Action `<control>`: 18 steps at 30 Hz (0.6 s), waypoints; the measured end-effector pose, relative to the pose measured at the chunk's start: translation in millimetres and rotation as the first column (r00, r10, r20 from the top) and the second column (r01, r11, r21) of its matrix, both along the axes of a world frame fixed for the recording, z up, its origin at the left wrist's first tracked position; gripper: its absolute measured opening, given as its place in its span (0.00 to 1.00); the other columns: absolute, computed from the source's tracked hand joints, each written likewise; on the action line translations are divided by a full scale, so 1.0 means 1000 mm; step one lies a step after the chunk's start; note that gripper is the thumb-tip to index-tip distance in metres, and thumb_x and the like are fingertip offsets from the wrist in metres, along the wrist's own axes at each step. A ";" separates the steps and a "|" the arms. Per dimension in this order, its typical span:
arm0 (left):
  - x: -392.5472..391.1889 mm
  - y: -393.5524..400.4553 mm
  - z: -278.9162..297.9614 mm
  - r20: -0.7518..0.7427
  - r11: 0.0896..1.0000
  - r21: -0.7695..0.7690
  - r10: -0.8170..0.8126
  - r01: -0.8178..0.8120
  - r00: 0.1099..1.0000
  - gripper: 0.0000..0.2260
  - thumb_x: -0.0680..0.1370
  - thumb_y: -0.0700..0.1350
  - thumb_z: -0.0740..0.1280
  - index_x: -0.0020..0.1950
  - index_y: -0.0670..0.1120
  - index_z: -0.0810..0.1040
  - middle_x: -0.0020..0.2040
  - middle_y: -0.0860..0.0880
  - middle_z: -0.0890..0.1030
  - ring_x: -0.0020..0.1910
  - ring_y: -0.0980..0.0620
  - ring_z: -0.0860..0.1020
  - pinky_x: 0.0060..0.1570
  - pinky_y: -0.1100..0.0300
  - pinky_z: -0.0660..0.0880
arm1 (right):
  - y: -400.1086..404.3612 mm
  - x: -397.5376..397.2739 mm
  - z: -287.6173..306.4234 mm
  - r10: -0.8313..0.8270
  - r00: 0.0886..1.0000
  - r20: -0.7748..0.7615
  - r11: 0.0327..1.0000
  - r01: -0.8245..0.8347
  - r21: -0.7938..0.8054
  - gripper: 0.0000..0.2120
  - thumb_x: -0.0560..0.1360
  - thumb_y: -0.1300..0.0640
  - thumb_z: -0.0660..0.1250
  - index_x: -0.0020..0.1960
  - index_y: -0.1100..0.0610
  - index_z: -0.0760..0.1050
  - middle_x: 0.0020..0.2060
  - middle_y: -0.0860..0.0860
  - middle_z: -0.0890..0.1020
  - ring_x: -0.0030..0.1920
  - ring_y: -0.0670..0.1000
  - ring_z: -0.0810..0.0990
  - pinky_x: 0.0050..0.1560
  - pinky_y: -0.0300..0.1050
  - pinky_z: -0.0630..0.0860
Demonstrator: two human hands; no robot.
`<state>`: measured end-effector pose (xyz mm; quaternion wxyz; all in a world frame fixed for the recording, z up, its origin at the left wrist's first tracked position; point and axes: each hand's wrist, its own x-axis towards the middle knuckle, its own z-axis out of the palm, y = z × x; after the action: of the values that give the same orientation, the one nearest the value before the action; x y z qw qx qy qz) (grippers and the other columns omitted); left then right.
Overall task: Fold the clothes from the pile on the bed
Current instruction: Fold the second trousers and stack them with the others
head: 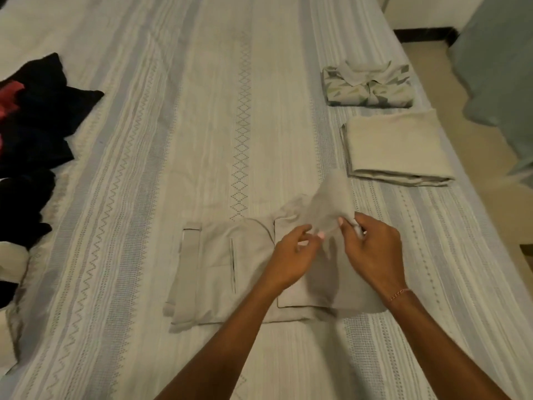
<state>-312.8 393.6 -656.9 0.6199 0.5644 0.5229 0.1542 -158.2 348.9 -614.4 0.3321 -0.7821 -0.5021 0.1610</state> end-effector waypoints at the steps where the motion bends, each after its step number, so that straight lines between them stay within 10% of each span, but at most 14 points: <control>1: -0.005 0.001 0.020 0.153 0.986 -0.134 0.120 -0.099 0.981 0.21 0.80 0.62 0.63 0.71 0.54 0.74 0.61 0.52 0.82 0.61 0.49 0.81 0.56 0.58 0.78 | 0.002 -0.018 0.008 0.027 1.000 0.003 1.000 -0.027 0.011 0.15 0.80 0.51 0.66 0.36 0.53 0.74 0.28 0.46 0.76 0.29 0.46 0.75 0.30 0.44 0.68; 8: -0.101 0.030 0.025 0.132 0.847 -0.333 0.478 -0.415 0.868 0.18 0.80 0.57 0.67 0.63 0.46 0.75 0.54 0.47 0.84 0.52 0.50 0.83 0.54 0.55 0.81 | 0.012 -0.135 0.000 0.592 0.738 -0.325 0.756 -0.648 -0.096 0.10 0.82 0.52 0.62 0.61 0.52 0.75 0.43 0.47 0.77 0.42 0.44 0.76 0.43 0.36 0.72; 13: -0.175 0.043 -0.023 0.096 0.825 -0.376 0.488 -0.422 0.867 0.23 0.83 0.59 0.60 0.70 0.47 0.75 0.59 0.47 0.84 0.58 0.49 0.83 0.60 0.52 0.79 | 0.010 -0.153 -0.065 0.548 0.823 0.151 0.836 -0.532 -0.137 0.26 0.79 0.36 0.61 0.71 0.50 0.72 0.65 0.50 0.75 0.65 0.53 0.72 0.61 0.56 0.75; 18: -0.201 0.046 -0.054 0.005 0.937 -0.122 0.331 -0.327 0.944 0.27 0.82 0.64 0.54 0.79 0.55 0.64 0.71 0.53 0.74 0.68 0.53 0.74 0.67 0.56 0.72 | 0.004 -0.172 -0.110 0.587 0.769 0.253 0.779 -0.452 -0.435 0.52 0.66 0.15 0.49 0.82 0.42 0.52 0.81 0.59 0.43 0.80 0.65 0.38 0.74 0.74 0.45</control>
<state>-513.7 440.0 -710.4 0.6247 0.4290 0.6101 0.2314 -330.5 353.1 -724.0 0.0269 -0.6707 -0.7185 0.1819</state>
